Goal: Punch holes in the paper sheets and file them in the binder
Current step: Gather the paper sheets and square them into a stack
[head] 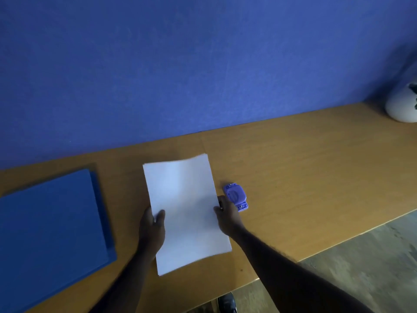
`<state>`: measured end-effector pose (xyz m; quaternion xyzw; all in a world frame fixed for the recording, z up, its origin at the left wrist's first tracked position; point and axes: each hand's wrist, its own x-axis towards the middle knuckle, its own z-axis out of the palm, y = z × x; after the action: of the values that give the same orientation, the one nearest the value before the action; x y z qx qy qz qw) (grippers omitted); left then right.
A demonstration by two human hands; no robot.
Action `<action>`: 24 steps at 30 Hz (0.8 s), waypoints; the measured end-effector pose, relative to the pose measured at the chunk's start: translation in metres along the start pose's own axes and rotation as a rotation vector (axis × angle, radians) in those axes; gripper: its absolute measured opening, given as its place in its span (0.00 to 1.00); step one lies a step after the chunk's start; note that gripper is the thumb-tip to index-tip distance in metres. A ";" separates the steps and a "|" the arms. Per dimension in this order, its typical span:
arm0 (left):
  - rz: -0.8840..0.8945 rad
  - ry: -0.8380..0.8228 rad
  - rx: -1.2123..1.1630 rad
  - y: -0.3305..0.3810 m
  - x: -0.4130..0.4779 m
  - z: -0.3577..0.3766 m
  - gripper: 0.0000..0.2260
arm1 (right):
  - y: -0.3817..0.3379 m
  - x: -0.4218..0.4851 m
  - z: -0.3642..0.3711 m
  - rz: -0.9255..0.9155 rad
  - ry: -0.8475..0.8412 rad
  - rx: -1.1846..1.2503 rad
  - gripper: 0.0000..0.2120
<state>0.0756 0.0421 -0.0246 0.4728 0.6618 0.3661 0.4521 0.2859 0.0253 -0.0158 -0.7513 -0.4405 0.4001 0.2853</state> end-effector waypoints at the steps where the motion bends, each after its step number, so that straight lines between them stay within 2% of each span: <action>1: 0.050 0.032 -0.026 0.009 0.001 -0.002 0.23 | -0.006 0.001 -0.002 -0.040 0.056 0.067 0.05; 5: 0.235 0.057 -0.094 0.048 0.003 -0.010 0.18 | -0.040 0.004 -0.021 -0.155 0.203 0.266 0.07; 11: 0.363 0.071 -0.162 0.074 0.006 -0.021 0.11 | -0.050 0.007 -0.027 -0.205 0.174 0.365 0.10; 14: 0.417 0.098 -0.172 0.085 0.006 -0.022 0.12 | -0.053 0.006 -0.027 -0.231 0.162 0.406 0.12; 18: 0.432 0.098 -0.184 0.091 0.007 -0.018 0.13 | -0.052 0.009 -0.028 -0.256 0.190 0.443 0.15; 24: 0.392 0.076 -0.127 0.072 0.011 -0.011 0.14 | -0.051 0.010 -0.027 -0.254 0.181 0.440 0.07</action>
<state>0.0853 0.0724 0.0418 0.5487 0.5494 0.5057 0.3759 0.2894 0.0547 0.0347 -0.6426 -0.4064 0.3785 0.5279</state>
